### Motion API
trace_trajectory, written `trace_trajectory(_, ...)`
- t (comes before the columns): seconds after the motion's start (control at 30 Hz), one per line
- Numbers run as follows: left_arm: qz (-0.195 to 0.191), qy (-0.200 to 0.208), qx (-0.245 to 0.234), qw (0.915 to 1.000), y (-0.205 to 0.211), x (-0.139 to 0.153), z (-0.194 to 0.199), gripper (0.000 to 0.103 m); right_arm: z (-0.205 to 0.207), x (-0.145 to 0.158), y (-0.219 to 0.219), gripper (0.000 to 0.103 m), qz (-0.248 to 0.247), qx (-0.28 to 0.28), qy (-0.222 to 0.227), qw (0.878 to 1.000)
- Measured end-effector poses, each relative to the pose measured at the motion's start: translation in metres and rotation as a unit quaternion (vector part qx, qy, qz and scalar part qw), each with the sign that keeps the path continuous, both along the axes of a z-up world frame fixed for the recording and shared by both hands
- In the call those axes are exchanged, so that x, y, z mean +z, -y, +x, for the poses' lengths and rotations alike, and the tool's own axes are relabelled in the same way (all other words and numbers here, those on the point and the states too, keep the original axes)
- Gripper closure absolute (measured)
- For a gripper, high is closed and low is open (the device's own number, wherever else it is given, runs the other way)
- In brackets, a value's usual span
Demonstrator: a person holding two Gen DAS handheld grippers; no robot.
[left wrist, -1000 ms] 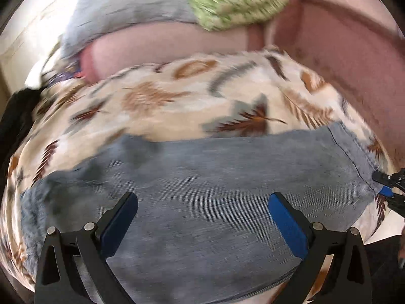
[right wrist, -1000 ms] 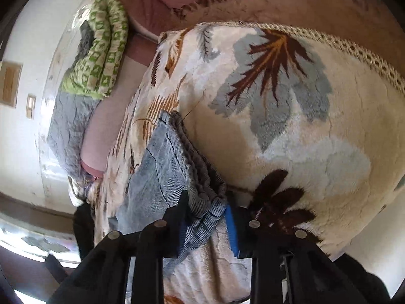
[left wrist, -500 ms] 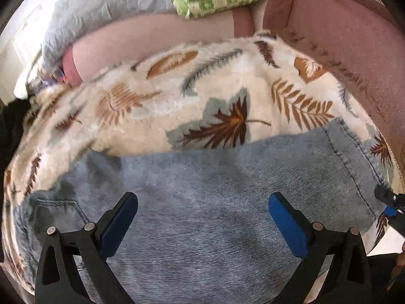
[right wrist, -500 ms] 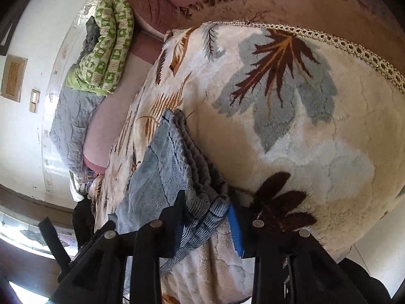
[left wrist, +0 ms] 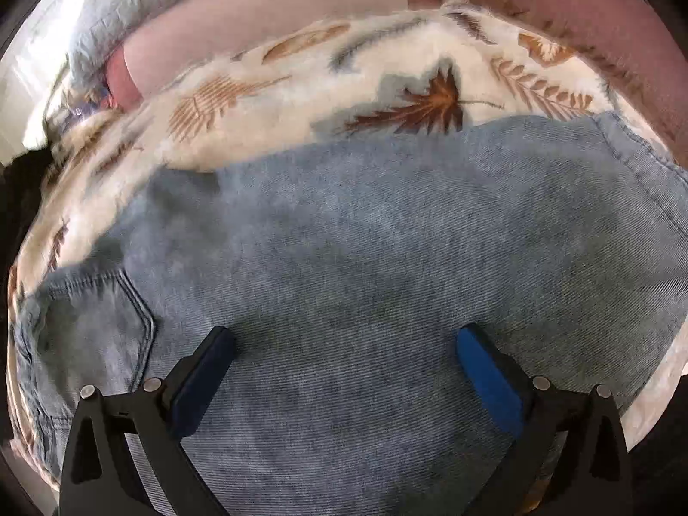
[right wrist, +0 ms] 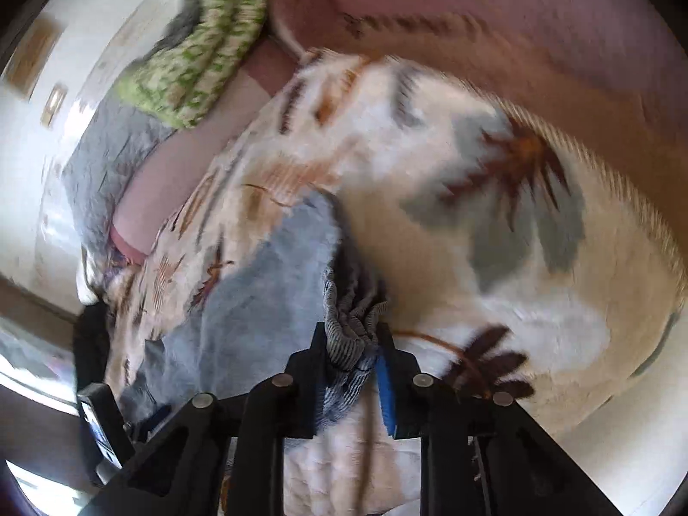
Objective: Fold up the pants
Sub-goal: 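Carry the gripped jeans edge with the right tool across the fold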
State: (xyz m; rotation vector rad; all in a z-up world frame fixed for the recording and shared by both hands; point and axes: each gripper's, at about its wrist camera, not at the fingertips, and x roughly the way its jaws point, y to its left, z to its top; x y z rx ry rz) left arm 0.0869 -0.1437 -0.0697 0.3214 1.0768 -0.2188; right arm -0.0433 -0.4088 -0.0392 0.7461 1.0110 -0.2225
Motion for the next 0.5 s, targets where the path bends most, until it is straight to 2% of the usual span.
trace_trajectory(0.07, 0.003, -0.010, 0.004, 0.9999, 0.002, 0.001, 0.002, 0.000, 0.012, 0.032, -0.020, 0.083, -0.041, 0.028, 0.019, 0.999)
trace_trajectory(0.13, -0.010, -0.016, 0.003, 0.9998, -0.002, 0.000, 0.004, 0.000, 0.028, 0.067, -0.049, 0.083, -0.074, 0.061, 0.049, 0.994)
trace_trajectory(0.2, -0.058, -0.029, 0.006, 0.9979, -0.018, 0.004, 0.007, 0.000, 0.041, 0.099, -0.088, 0.083, -0.099, 0.104, 0.083, 0.986)
trace_trajectory(0.27, -0.093, -0.030, 0.020, 0.9950, -0.035, 0.013, 0.010, 0.001, 0.050, 0.127, -0.145, 0.083, -0.129, 0.170, 0.119, 0.970)
trace_trajectory(0.3, -0.131, -0.022, 0.039, 0.9904, -0.056, 0.024, 0.008, 0.001, 0.051, 0.133, -0.168, 0.083, -0.135, 0.195, 0.128, 0.963)
trace_trajectory(0.33, -0.149, -0.013, 0.055, 0.9871, -0.073, 0.032, 0.004, 0.001, 0.052, 0.135, -0.204, 0.083, -0.143, 0.237, 0.137, 0.951)
trace_trajectory(0.37, -0.161, 0.000, 0.078, 0.9838, -0.094, 0.041, 0.001, 0.001, 0.051, 0.133, -0.223, 0.083, -0.147, 0.258, 0.139, 0.945)
trace_trajectory(0.4, -0.172, 0.025, 0.113, 0.9782, -0.126, 0.052, -0.007, 0.001, 0.049, 0.121, -0.254, 0.083, -0.149, 0.292, 0.136, 0.935)
trace_trajectory(0.47, -0.173, 0.061, 0.174, 0.9676, -0.175, 0.064, -0.019, 0.001, 0.048, 0.090, -0.290, 0.079, -0.129, 0.331, 0.123, 0.927)
trace_trajectory(0.5, -0.169, 0.076, 0.207, 0.9606, -0.203, 0.069, -0.027, 0.001, 0.049, 0.068, -0.306, 0.070, -0.111, 0.349, 0.112, 0.924)
